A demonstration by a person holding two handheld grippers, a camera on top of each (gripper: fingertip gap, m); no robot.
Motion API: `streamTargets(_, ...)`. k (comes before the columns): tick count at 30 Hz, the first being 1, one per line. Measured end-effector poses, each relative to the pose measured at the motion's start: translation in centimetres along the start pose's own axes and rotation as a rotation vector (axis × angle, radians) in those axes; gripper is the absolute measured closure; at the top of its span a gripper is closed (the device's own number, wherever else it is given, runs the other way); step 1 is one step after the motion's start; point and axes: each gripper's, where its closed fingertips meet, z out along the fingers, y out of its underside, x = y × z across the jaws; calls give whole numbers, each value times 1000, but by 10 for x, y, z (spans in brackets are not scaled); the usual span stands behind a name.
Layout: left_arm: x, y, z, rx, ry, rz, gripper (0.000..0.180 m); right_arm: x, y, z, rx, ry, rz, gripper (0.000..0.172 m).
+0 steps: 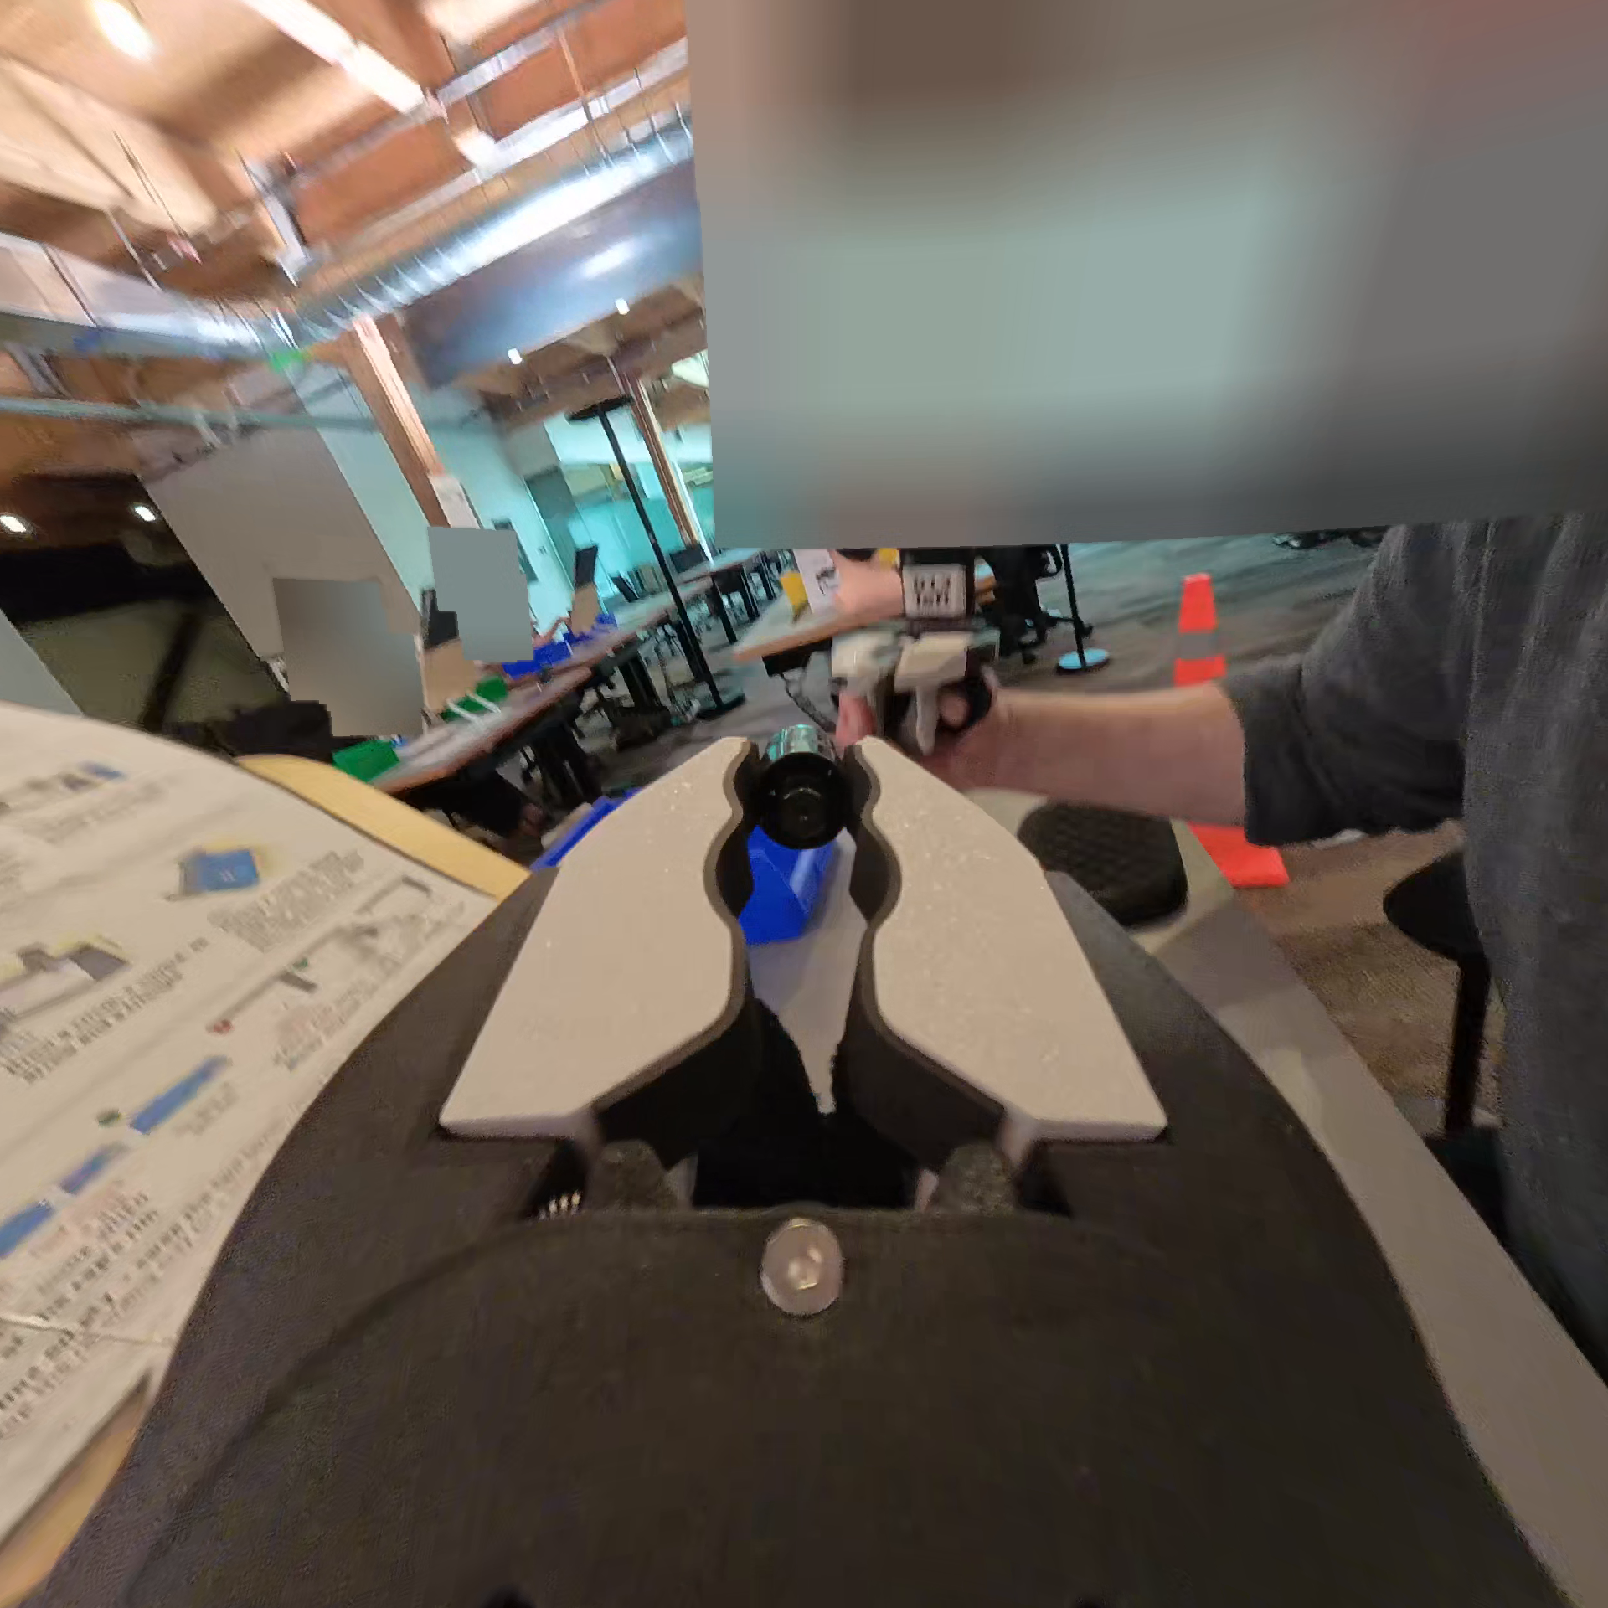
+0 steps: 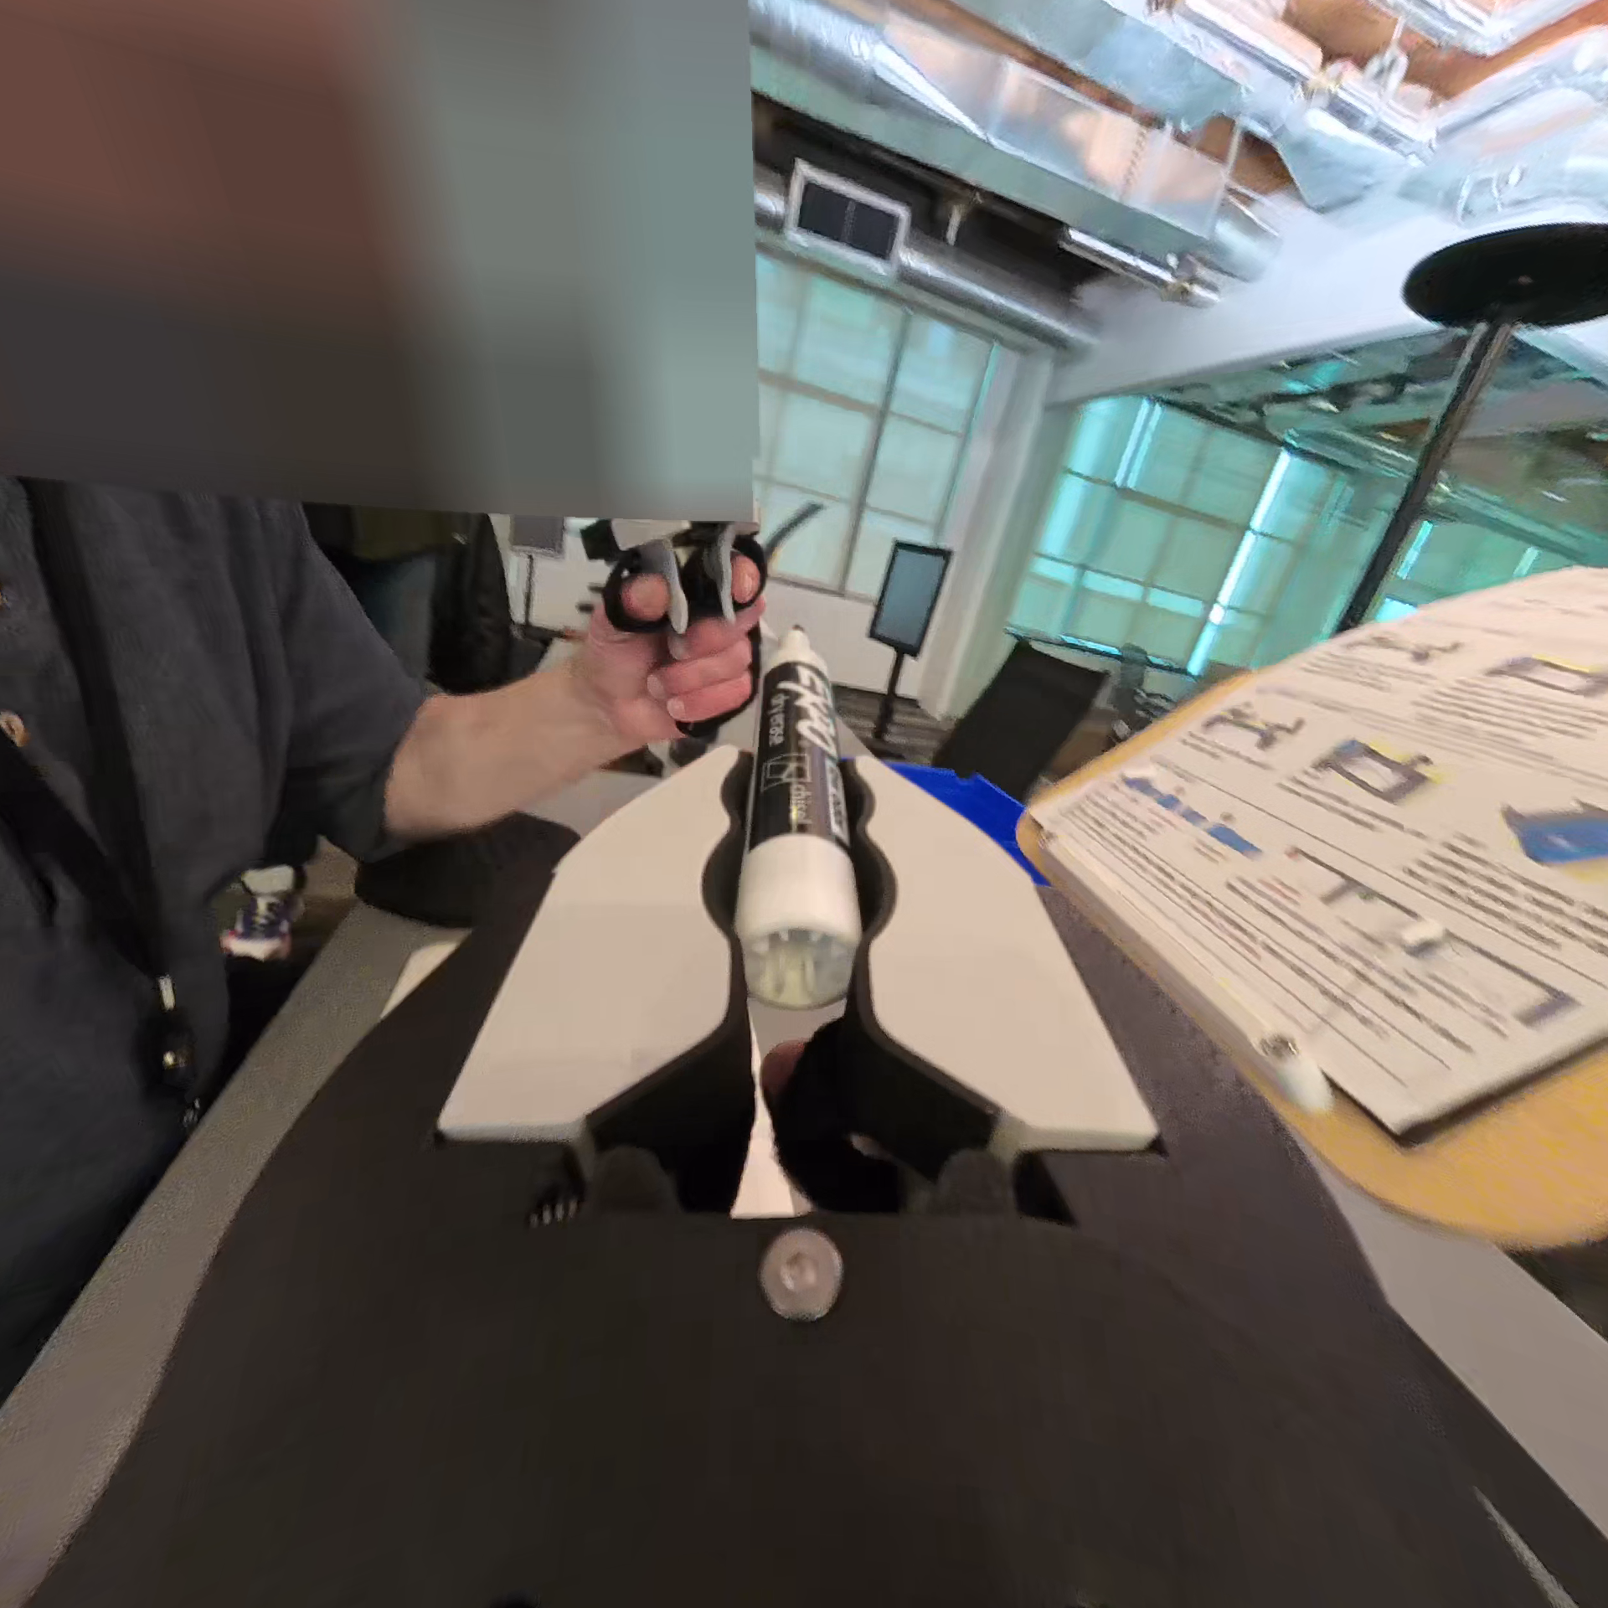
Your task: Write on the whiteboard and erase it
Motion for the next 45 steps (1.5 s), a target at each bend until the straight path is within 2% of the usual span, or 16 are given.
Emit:
streamTargets(1,-1,14,-1,-26,1,-14,161,-3,2,-4,-29,13,-9,152)
streamTargets(3,-9,36,-2,-104,8,-34,161,-8,2,-5,-59,29,-25,152)
streamTargets(5,-14,31,-8,-128,49,-21,161,-14,4,-2,-77,36,-36,152)
streamTargets(8,-33,55,-22,-344,38,37,161,-17,5,-1,-58,52,-31,151)
streamTargets(13,-22,123,-61,-594,136,-57,160,-20,16,2,-51,86,-17,151)
streamTargets(16,-3,177,-84,-751,196,-89,160,-22,33,5,-86,94,10,151)
streamTargets(21,6,244,-117,-845,214,-213,161,-15,67,11,-168,123,64,151)
streamTargets(26,4,266,-126,-812,191,-303,161,-15,91,24,-241,138,84,152)
streamTargets(31,12,292,-134,-894,231,-291,161,-23,112,43,-333,177,95,151)
streamTargets(41,11,300,-143,-938,244,-286,161,-71,155,95,-604,238,66,152)
streamTargets(45,16,303,-142,-941,266,-289,161,-79,175,115,-759,250,10,152)
